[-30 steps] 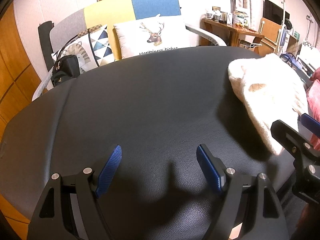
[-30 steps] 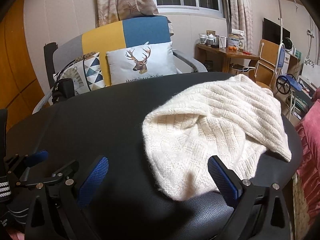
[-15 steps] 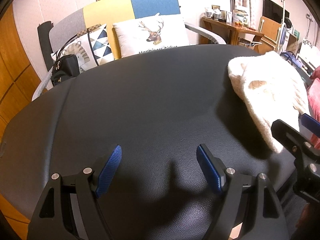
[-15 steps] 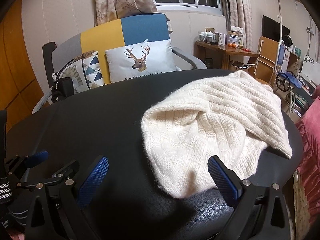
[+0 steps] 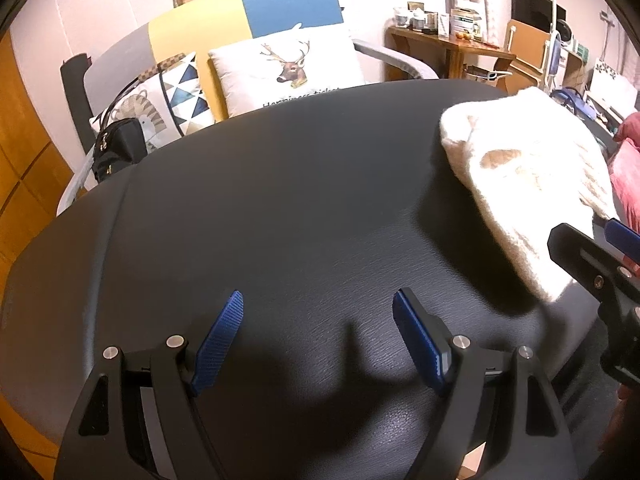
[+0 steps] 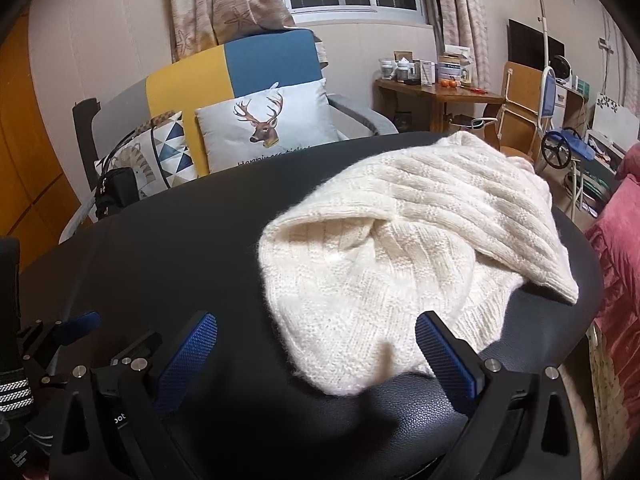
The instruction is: Fold clothes
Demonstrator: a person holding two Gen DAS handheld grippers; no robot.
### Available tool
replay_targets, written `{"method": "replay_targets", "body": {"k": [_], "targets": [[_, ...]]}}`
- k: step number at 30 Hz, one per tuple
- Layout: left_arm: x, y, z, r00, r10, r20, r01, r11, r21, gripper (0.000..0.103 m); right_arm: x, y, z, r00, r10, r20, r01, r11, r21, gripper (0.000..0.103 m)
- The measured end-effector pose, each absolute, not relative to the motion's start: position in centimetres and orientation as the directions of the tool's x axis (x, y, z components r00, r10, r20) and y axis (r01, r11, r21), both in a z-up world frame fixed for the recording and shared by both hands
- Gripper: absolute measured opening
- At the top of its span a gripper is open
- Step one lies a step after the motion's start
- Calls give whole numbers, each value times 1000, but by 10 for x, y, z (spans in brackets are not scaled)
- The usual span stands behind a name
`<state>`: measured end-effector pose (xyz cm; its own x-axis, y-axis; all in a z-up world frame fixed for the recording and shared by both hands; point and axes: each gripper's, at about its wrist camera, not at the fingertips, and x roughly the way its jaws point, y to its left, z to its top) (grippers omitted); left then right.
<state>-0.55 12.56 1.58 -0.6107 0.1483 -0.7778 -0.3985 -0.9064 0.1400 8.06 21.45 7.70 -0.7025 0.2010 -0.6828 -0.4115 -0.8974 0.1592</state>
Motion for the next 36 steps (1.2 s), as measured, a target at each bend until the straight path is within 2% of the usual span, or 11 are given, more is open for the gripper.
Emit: {"method": "replay_targets", "body": {"k": [9, 17, 25, 36], "targets": [[-9, 141, 21, -610, 167, -775, -435, -888, 151, 80, 93, 232, 77, -724, 189, -663, -443, -865, 238, 102], [-11, 154, 21, -599, 178, -781, -458, -876, 152, 80, 100, 246, 80, -718, 216, -662, -479, -843, 244, 102], [-19, 166, 23, -595, 185, -782, -477, -864, 159, 80, 105, 267, 82, -758, 180, -627, -460, -829, 318, 102], [-24, 183, 26, -588, 204, -783, -510, -844, 163, 80, 111, 280, 76, -725, 234, -648, -526, -796, 301, 102]]}}
